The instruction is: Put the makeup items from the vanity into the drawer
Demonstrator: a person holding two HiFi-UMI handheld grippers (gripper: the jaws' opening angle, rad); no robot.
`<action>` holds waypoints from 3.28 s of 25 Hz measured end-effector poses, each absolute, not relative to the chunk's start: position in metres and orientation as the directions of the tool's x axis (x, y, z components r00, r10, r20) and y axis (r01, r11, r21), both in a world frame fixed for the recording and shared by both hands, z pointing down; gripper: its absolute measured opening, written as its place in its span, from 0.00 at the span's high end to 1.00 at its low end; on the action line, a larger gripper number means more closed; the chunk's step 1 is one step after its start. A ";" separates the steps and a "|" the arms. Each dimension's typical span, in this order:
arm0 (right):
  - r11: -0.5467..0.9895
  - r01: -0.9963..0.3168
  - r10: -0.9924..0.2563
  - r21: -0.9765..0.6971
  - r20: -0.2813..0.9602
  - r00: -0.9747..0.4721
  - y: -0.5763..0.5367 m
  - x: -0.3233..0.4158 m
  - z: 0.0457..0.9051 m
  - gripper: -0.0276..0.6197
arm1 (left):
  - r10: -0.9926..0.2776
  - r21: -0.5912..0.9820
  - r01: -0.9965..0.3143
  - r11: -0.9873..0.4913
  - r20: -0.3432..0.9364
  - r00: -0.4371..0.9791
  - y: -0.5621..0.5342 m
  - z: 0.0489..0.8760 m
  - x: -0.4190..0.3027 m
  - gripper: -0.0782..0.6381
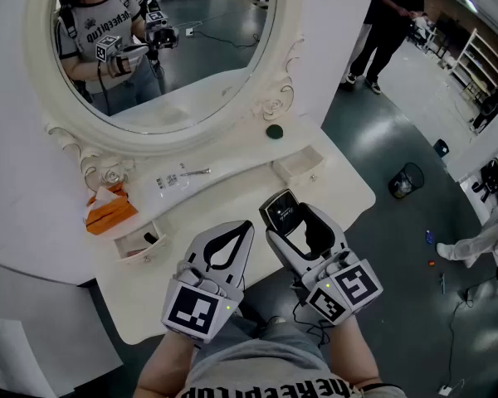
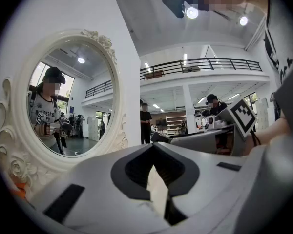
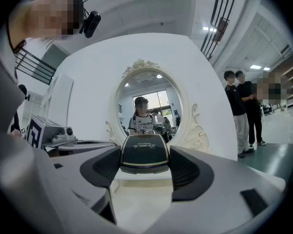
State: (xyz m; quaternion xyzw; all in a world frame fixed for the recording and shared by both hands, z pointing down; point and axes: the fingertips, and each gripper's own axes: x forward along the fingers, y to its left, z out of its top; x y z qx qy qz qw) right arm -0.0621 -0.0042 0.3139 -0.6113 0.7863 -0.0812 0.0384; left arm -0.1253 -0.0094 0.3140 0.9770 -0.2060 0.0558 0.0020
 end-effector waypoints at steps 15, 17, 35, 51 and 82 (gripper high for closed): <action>0.239 -0.957 -0.967 -0.164 0.046 -0.250 0.012 -0.056 0.309 0.45 | -0.383 -0.014 -0.384 -0.923 0.106 0.918 0.006 0.313 -0.111 0.87; 0.226 -0.959 -0.971 -0.171 0.042 -0.237 0.012 -0.055 0.308 0.45 | -0.374 -0.014 -0.375 -0.927 0.101 0.922 0.005 0.312 -0.110 0.87; 0.047 -0.989 -0.999 -0.143 0.021 -0.050 0.014 -0.020 0.302 0.44 | -0.257 -0.012 -0.257 -0.966 0.079 0.963 -0.006 0.314 -0.094 0.87; 0.130 -0.983 -0.989 -0.130 0.047 -0.137 -0.023 0.055 0.303 0.44 | -0.334 -0.013 -0.334 -0.943 0.085 0.939 -0.035 0.310 -0.017 0.87; 0.359 -0.923 -0.922 -0.139 0.103 -0.374 -0.105 0.155 0.331 0.44 | -0.580 0.011 -0.585 -0.811 0.114 0.807 -0.087 0.326 0.071 0.87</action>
